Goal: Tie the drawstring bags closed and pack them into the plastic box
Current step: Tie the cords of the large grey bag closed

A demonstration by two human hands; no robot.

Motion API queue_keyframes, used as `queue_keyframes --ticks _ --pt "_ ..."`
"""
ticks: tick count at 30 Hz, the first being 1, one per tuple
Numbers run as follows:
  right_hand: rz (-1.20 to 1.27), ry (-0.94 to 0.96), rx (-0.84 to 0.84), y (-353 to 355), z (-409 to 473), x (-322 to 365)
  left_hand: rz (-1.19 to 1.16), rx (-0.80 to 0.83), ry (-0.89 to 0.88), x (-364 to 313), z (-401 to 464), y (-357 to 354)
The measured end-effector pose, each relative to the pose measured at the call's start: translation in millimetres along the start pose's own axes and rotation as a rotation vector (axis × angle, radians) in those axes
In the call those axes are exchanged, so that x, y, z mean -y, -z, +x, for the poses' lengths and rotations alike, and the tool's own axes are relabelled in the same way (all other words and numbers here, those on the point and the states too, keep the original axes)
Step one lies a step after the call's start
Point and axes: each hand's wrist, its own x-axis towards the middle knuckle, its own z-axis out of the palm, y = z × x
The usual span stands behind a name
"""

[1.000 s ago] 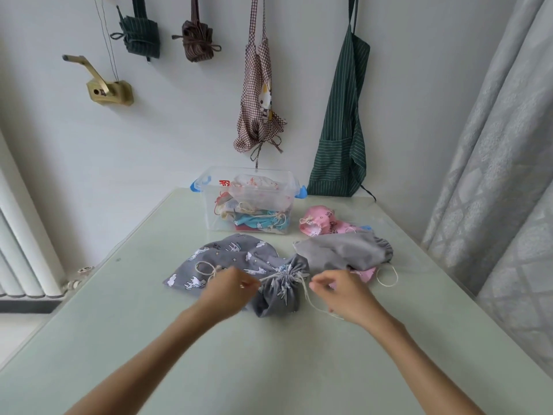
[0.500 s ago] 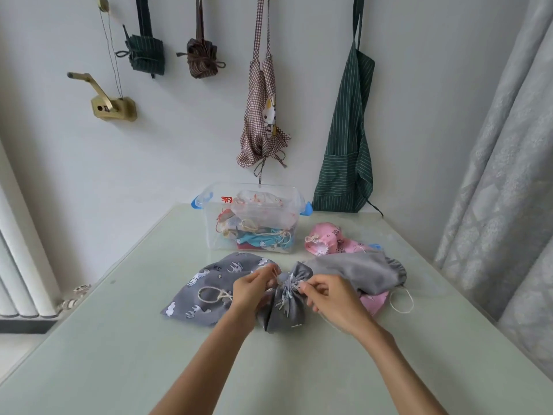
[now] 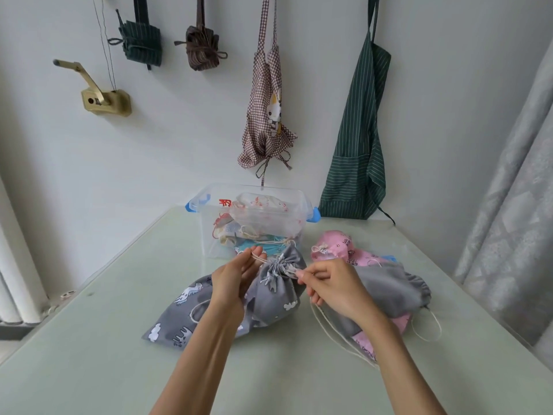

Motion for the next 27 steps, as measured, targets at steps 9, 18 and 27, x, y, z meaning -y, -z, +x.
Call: queue_keyframes --ticks 9,18,27 --pt "0.006 -0.146 0.125 3.8 -1.2 0.2 0.304 0.349 -0.126 -18.4 -2.8 -6.0" --pt "-0.153 -0.198 0.419 64.6 -32.0 35.8 0.879 0.681 -0.185 -1.0 -23.2 -22.1" --pt "-0.071 0.025 -0.038 62.6 -26.8 43.1 1.293 1.008 -0.072 40.4 -44.7 -40.0"
